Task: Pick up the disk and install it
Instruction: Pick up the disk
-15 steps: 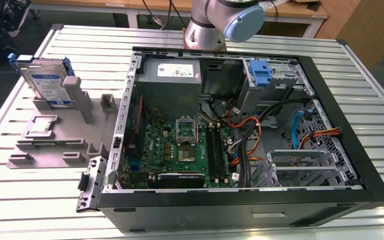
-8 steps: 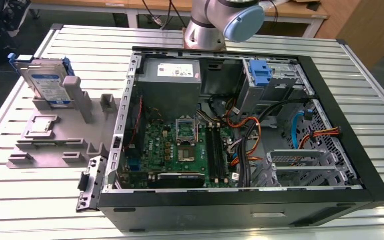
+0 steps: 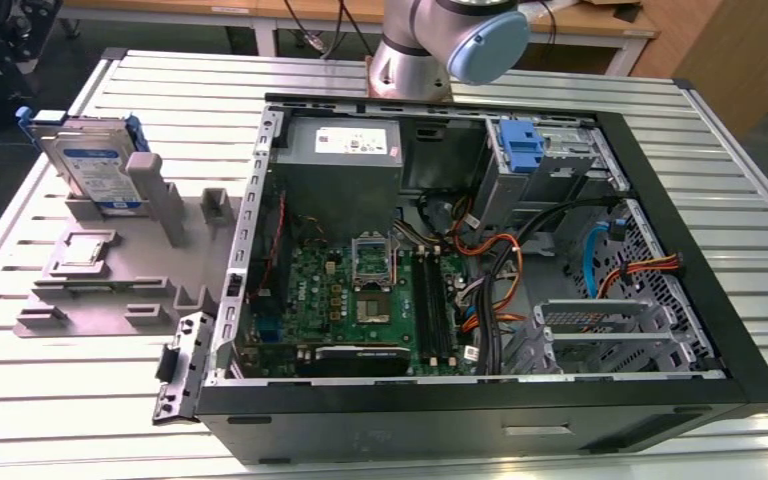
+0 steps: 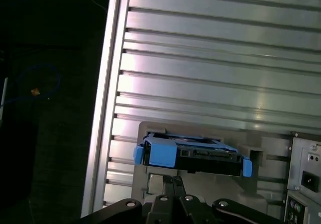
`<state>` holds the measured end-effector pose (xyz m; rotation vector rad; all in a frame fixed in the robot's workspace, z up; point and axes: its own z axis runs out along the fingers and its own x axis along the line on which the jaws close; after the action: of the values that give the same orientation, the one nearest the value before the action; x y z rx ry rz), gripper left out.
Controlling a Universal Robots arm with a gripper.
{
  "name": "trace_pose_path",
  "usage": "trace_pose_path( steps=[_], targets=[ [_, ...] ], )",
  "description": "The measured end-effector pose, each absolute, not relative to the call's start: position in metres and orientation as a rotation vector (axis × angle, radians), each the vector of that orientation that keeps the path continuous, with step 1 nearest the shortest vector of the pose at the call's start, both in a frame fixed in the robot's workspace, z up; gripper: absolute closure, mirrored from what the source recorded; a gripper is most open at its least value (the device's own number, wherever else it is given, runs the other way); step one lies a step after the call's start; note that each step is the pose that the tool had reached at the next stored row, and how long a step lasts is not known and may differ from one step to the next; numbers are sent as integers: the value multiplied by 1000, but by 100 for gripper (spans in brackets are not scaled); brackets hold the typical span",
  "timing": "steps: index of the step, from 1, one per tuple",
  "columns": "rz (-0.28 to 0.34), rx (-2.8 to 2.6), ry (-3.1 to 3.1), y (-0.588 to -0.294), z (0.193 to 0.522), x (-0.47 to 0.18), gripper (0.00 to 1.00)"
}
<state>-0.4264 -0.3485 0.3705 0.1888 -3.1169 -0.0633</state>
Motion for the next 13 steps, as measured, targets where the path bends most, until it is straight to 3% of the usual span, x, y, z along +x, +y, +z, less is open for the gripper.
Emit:
trace_pose_path(
  steps=[13],
  targets=[
    [-60,526,-3074,-348,370,-426,90]
  ],
)
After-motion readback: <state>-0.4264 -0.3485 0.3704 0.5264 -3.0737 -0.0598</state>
